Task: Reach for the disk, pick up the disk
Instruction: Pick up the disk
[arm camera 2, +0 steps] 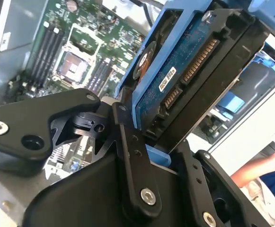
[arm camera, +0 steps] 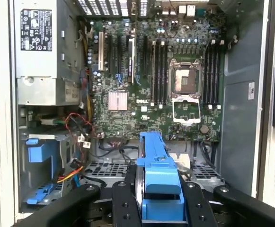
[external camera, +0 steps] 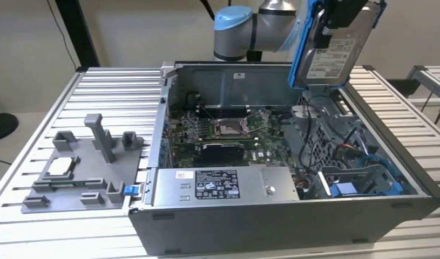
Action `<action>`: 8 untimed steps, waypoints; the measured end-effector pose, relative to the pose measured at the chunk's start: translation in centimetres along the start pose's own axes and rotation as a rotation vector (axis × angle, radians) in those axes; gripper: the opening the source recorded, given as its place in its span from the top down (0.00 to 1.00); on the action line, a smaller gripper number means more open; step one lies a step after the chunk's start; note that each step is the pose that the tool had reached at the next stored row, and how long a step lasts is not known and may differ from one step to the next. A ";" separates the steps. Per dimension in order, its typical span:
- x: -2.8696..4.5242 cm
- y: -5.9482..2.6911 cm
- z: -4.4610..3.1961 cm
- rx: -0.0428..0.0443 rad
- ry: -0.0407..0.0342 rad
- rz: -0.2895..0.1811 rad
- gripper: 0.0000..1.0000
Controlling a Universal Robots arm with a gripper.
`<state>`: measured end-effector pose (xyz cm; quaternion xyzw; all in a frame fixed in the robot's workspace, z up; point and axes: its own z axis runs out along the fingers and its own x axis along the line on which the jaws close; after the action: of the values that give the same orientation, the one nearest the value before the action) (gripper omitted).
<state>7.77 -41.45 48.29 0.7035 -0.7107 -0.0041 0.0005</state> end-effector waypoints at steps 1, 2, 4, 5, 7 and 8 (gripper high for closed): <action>0.37 0.00 0.00 0.0000 -0.0001 0.000 1.00; 0.74 -0.01 0.00 -0.0001 -0.0001 0.000 1.00; 1.55 -0.02 0.00 -0.0002 -0.0002 0.000 1.00; 1.93 -0.02 0.00 -0.0002 -0.0001 0.000 1.00; 2.69 -0.03 -0.01 -0.0002 -0.0001 0.000 1.00; 3.07 -0.03 -0.01 -0.0003 0.0000 0.000 1.00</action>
<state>7.77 -44.53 48.28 0.7035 -0.7107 -0.0042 0.0006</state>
